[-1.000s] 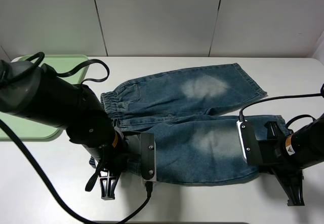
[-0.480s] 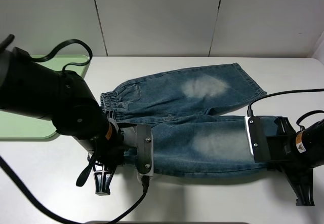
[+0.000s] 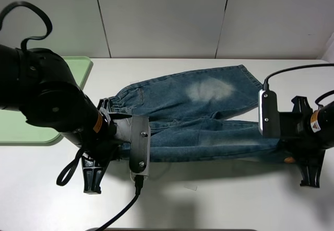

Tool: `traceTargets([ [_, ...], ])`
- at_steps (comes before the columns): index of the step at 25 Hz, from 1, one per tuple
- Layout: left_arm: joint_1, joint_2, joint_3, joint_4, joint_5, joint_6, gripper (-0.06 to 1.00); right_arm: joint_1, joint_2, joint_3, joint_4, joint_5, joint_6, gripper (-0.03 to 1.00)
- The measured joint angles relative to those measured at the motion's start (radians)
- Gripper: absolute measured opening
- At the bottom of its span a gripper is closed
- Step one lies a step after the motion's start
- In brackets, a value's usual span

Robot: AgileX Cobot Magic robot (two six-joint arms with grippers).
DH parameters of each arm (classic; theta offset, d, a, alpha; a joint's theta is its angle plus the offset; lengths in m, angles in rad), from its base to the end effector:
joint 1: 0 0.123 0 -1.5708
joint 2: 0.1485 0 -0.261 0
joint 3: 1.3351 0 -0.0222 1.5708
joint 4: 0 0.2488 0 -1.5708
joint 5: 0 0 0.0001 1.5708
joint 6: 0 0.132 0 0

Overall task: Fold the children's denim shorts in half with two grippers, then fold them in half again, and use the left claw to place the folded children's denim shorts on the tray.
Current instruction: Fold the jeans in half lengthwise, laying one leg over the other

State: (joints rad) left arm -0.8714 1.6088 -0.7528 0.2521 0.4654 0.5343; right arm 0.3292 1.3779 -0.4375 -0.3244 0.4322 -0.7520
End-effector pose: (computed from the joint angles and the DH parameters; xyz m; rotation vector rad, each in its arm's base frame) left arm 0.1964 -0.2104 0.0992 2.0089 1.9276 0.1288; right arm 0.2025 0.0505 0.0861 -1.8099 2.2451 -0.3372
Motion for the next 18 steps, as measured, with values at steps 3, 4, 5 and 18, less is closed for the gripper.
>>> traceTargets([
  [3,0.000,-0.015,0.000,0.051,0.022,-0.025,0.03,0.000,0.002,-0.108,0.004,0.036,0.051,-0.03],
  [4,0.000,-0.016,-0.003,0.075,0.027,-0.042,0.03,0.000,0.003,-0.138,0.005,0.044,0.065,-0.03],
  [5,0.000,-0.017,-0.006,0.101,0.030,-0.063,0.03,0.000,0.006,-0.163,0.006,0.055,0.074,-0.03],
  [18,0.073,-0.021,-0.023,0.523,-0.001,-0.543,0.03,0.004,0.238,-0.565,0.006,0.210,0.172,-0.03],
])
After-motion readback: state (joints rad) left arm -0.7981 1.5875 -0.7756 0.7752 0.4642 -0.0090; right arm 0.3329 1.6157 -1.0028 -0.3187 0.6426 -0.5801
